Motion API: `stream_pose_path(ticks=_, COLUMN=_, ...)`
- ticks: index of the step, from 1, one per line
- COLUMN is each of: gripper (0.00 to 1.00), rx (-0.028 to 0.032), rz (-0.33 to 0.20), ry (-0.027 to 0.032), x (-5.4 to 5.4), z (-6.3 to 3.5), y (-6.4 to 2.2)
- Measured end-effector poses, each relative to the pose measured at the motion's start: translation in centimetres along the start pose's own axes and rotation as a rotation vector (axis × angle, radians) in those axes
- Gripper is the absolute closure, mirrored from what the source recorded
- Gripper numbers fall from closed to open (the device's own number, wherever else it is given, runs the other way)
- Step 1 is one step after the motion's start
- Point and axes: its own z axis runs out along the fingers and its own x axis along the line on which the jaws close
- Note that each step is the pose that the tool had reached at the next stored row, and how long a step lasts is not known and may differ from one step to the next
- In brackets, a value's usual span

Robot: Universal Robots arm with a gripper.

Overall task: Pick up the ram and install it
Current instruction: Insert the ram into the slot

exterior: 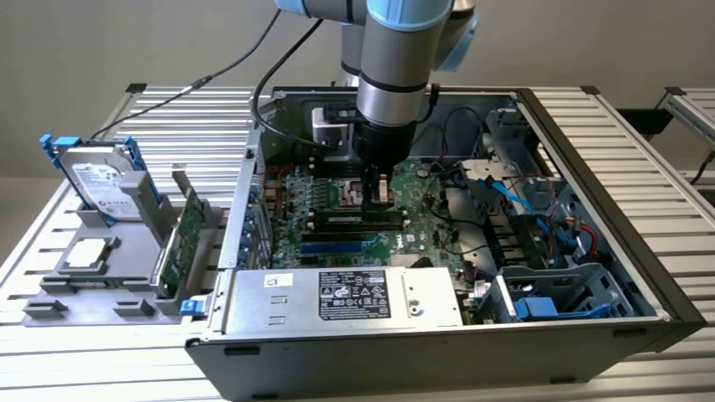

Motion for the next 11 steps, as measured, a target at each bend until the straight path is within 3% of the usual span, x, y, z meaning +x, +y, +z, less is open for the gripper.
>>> stream_pose_path(ticks=11, gripper=0.87, rx=0.0004, rz=-0.012, ry=0.0045, x=-0.08, z=0.05, y=-0.01)
